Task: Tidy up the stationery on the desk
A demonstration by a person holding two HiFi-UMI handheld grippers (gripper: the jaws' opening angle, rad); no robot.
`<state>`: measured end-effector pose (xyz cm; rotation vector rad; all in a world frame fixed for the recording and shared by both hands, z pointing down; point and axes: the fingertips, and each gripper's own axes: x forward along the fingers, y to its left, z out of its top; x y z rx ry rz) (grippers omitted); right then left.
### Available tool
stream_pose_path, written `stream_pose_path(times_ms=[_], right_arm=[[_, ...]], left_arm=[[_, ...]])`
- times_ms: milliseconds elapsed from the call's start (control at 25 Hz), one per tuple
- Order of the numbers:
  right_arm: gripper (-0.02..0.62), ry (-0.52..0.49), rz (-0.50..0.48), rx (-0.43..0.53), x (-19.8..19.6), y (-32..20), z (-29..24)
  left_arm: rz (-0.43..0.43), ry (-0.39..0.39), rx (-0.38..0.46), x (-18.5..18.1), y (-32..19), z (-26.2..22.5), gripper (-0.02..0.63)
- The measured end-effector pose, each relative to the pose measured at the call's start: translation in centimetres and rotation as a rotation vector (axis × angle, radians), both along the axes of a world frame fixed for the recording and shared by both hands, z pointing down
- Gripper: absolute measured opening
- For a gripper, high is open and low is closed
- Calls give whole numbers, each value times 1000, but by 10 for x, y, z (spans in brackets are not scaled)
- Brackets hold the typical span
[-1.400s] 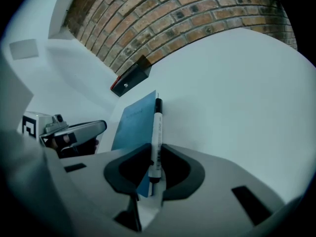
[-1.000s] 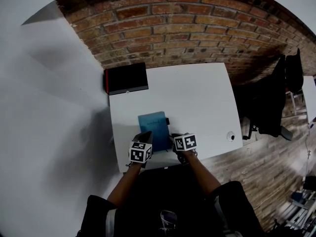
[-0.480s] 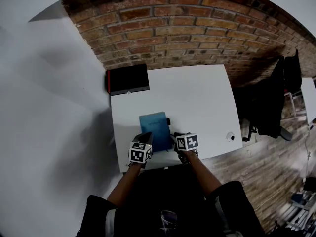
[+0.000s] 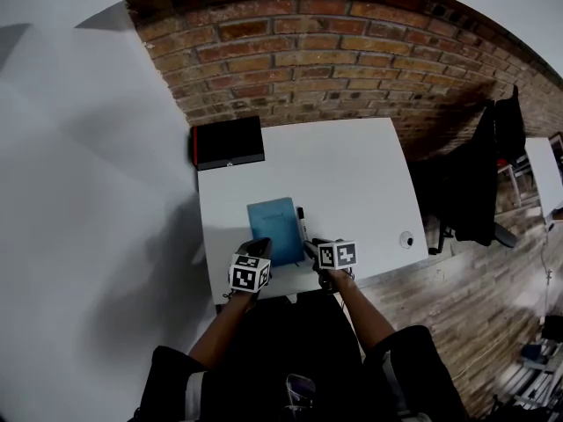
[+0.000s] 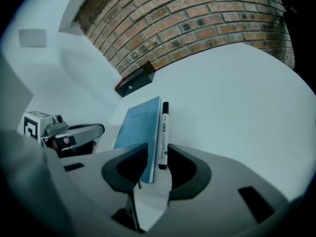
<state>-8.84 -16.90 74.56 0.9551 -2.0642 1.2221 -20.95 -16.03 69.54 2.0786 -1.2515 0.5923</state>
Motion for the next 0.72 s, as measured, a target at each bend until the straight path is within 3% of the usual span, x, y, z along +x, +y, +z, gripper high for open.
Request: stream_pose_path(times_ms=[200,400,720], right_arm=[[112,33,34,65,7,-4,-5],[112,114,-15,153,2,-9,-7],[112,183,7,121,2,-11,12]], left_arm=[[-2,-5,4,-3,14,-1,15],[-22,-13,10,-9,22,-4,15],[-52,-14,7,-15,26,-4,15]])
